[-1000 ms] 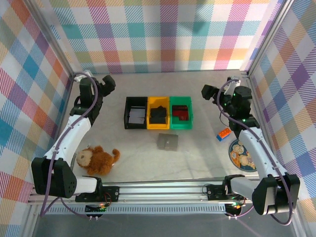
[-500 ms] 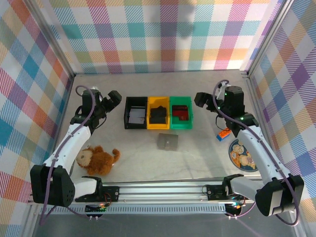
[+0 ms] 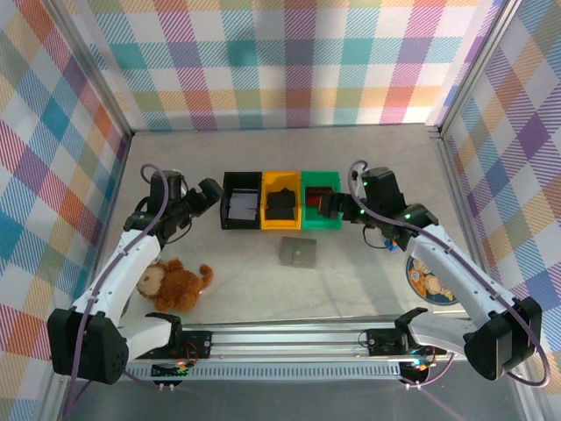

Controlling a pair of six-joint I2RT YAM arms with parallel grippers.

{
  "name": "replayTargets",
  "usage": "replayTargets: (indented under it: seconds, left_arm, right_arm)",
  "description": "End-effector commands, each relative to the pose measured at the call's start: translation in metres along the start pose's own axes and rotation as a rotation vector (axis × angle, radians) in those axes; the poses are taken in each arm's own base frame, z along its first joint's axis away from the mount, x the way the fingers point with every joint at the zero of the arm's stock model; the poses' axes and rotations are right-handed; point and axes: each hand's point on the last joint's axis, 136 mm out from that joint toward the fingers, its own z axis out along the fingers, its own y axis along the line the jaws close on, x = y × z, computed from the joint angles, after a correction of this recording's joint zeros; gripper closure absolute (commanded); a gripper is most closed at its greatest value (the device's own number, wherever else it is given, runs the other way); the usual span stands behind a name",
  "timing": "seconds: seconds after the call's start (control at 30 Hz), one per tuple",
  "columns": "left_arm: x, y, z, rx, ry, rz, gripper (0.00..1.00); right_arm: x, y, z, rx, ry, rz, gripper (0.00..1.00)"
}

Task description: Take the credit cards out of the card holder

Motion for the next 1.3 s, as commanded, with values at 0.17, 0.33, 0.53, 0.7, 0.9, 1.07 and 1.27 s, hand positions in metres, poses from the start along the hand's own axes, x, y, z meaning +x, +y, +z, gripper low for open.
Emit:
replayTargets:
  seconds: [0.17, 0.33, 0.53, 0.7, 0.9, 1.07, 1.27]
  left_arm:
    - [0.03, -0.001, -0.02, 0.002, 0.024, 0.051, 0.0]
    - [0.037, 0.009, -0.022, -0.033, 0.03, 0.054, 0.0]
    - [0.039, 0.009, -0.024, -0.036, 0.036, 0.061, 0.0]
    - [0.04, 0.007, -0.027, -0.033, 0.035, 0.08, 0.0]
    - [0.041, 0.008, -0.032, -0.032, 0.03, 0.095, 0.0]
    - [0.043, 0.006, -0.032, -0.022, 0.038, 0.098, 0.0]
    - [0.045, 0.006, -0.032, -0.02, 0.046, 0.108, 0.0]
  right_arm:
    - [0.088, 0.016, 0.025, 0.104, 0.204, -0.036, 0.17]
    - [0.122, 0.023, 0.037, 0.233, 0.252, -0.036, 0.25]
    - [0.136, 0.037, 0.059, 0.294, 0.303, -0.022, 0.3]
    - [0.139, 0.051, 0.08, 0.291, 0.332, -0.021, 0.36]
    - [0.139, 0.052, 0.094, 0.345, 0.34, -0.018, 0.44]
    - [0.14, 0.046, 0.103, 0.408, 0.343, -0.018, 0.46]
    - [0.142, 0.039, 0.109, 0.457, 0.343, -0.007, 0.52]
